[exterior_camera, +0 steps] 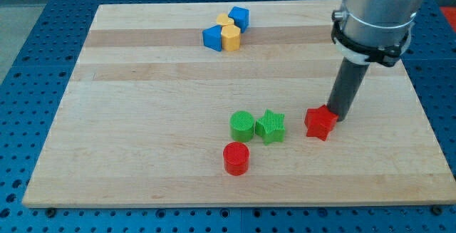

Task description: Put the red star at the bottom center of the board

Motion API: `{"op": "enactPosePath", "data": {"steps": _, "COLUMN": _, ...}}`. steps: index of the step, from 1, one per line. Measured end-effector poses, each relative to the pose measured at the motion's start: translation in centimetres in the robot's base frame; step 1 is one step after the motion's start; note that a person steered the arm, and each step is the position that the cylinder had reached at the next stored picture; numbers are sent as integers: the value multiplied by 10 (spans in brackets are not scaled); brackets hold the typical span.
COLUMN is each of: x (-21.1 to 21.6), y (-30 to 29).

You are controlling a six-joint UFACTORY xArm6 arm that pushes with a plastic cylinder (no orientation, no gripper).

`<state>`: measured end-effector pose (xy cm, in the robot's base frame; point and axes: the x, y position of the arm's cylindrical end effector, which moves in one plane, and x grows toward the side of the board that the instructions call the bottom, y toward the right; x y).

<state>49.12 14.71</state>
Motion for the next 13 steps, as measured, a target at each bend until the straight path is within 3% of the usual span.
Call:
{"op": "enactPosePath", "data": {"steps": 3, "x": 20, "y": -47}}
{"op": "enactPosePath", "data": {"steps": 6, "x": 72, "y": -86}}
{"op": "enactPosePath", "data": {"steps": 8, "x": 52, "y": -18}}
{"op": "enactPosePath", "data": {"steps": 10, "x": 126, "y": -38}}
{"op": "enactPosePath", "data": {"steps": 13, "x": 128, "y": -109}}
